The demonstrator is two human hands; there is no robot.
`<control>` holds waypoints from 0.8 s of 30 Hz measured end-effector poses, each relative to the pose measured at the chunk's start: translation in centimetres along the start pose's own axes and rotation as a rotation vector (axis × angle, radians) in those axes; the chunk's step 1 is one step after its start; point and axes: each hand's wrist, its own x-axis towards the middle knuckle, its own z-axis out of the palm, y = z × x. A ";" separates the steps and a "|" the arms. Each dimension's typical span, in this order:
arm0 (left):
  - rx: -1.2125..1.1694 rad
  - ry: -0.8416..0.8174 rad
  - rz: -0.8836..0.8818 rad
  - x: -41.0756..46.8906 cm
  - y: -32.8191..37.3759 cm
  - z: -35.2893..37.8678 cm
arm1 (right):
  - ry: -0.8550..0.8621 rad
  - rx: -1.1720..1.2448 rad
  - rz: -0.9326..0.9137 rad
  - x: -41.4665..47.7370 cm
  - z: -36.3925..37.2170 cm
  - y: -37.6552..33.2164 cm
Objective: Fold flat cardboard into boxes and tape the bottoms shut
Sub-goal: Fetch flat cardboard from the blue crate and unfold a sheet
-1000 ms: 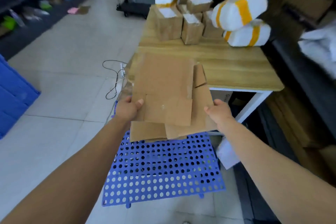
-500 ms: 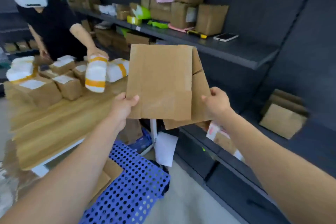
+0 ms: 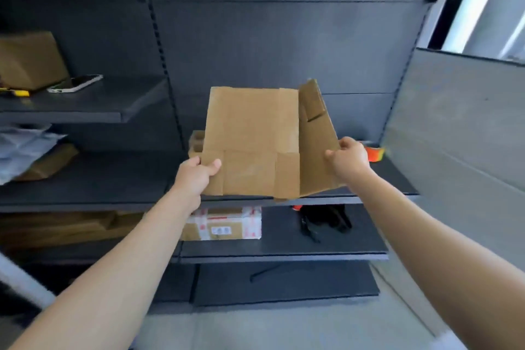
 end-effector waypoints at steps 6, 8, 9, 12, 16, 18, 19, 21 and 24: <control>0.028 -0.082 -0.103 3.4 -2.1 14.9 | 0.188 -0.020 0.111 6.9 -10.3 6.5; 0.027 -0.067 -0.144 4.4 -3.1 18.2 | 0.216 -0.038 0.124 8.9 -12.5 8.1; 0.045 -0.061 -0.163 4.9 -3.6 19.6 | 0.229 -0.054 0.132 9.9 -13.3 8.8; 0.130 -0.026 -0.236 6.4 -4.8 22.6 | 0.248 -0.078 0.149 12.5 -14.7 10.7; 0.189 0.010 -0.326 9.4 -6.0 25.1 | 0.236 -0.124 0.160 15.7 -14.7 12.0; 0.186 0.012 -0.355 11.2 -6.4 26.3 | 0.228 -0.152 0.156 17.3 -14.3 12.4; 0.200 0.013 -0.369 12.2 -6.7 26.9 | 0.223 -0.170 0.156 18.1 -14.0 12.6; 0.224 -0.001 -0.406 14.0 -7.2 27.9 | 0.203 -0.226 0.150 19.9 -13.5 12.8; 0.257 -0.011 -0.457 16.8 -8.5 29.3 | 0.165 -0.340 0.124 23.0 -12.7 12.7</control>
